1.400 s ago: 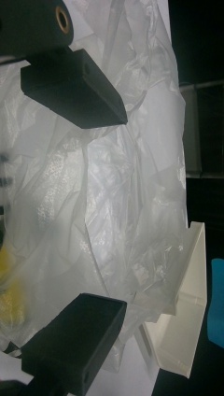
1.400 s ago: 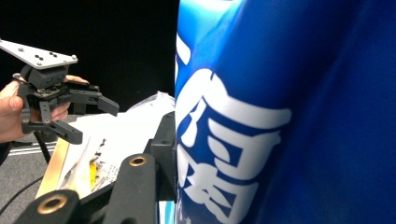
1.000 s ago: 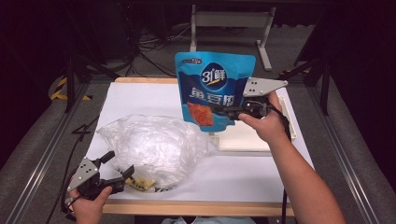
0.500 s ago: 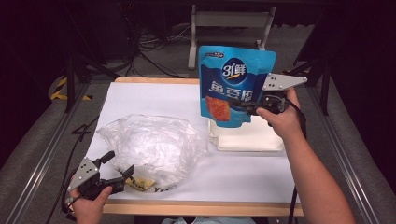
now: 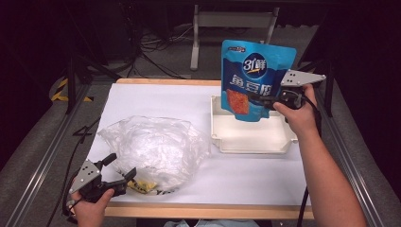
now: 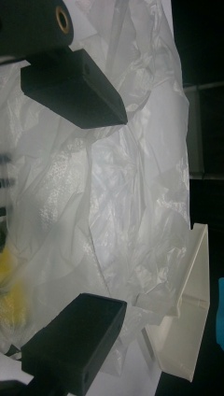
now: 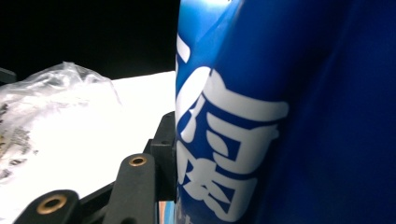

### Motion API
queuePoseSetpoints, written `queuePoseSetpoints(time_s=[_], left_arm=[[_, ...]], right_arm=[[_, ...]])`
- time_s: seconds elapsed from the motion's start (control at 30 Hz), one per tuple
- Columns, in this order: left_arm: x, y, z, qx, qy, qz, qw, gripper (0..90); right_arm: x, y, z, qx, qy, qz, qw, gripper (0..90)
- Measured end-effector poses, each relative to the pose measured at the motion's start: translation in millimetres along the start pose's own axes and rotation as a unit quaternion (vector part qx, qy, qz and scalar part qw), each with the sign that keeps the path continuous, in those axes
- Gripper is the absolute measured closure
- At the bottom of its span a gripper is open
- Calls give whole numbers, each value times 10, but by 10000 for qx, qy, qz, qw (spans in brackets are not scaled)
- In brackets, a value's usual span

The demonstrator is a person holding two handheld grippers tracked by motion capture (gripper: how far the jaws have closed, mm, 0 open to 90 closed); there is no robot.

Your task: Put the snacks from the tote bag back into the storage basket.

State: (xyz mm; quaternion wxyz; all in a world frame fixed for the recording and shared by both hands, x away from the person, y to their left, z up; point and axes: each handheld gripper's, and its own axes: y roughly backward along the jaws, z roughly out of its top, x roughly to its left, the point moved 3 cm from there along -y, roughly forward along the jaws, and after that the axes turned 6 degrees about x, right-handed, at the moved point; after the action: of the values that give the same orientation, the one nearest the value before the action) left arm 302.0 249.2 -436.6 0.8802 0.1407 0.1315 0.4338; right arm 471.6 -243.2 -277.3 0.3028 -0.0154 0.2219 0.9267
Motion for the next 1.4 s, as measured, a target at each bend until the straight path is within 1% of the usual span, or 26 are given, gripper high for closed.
queuePoseSetpoints(time_s=[0.1,0.2,0.3,0.47,0.53,0.63,0.7,0.8,0.83,0.87,1.1,1.2,1.27,1.3,1.33,1.4], left_arm=[[-1,-10,-1,-28,-4,-10,10000,111],[-1,-11,-4,-12,-3,-14,10000,111],[2,-10,-3,-22,4,-5,10000,112],[-1,-15,-5,-14,-5,-10,10000,111],[-1,-12,-4,-14,-7,-8,10000,111],[3,-14,-6,-34,4,-7,10000,111],[4,-10,-6,-9,-4,-13,10000,111],[3,-11,-6,-13,3,-10,10000,111],[3,-11,-6,-13,3,-10,10000,111],[4,-12,-7,-9,1,-11,10000,111],[4,-16,-7,8,-22,-21,10000,110],[0,-8,-6,2,-17,-23,10000,110],[0,0,-6,39,-33,-16,10000,110],[-1,-2,-6,19,-28,-16,10000,110],[1,1,-7,48,-35,-21,10000,109],[-1,-5,-7,6,-26,-15,10000,109]], right_arm=[[-101,-8,-66,37,-58,-97,9999,578],[-164,-27,-114,80,-54,-126,9999,578],[-191,-43,-140,121,-35,-137,9998,578],[-245,-93,-194,197,38,-219,9996,575],[-262,-129,-238,270,35,-192,9994,575],[-273,-191,-320,329,-7,-193,9993,577],[-275,-232,-388,374,-86,-150,9992,578],[-292,-289,-475,449,-108,-152,9988,578],[-292,-289,-475,449,-108,-152,9988,578],[-304,-323,-523,505,-138,-158,9985,578],[-294,-409,-614,564,-186,-88,9982,578],[-274,-461,-654,601,-160,-62,9980,578],[-256,-488,-676,640,-150,-13,9978,577],[-246,-502,-690,653,-169,6,9977,577],[-237,-510,-705,673,-191,34,9975,577],[-229,-526,-738,688,-193,60,9974,577]])
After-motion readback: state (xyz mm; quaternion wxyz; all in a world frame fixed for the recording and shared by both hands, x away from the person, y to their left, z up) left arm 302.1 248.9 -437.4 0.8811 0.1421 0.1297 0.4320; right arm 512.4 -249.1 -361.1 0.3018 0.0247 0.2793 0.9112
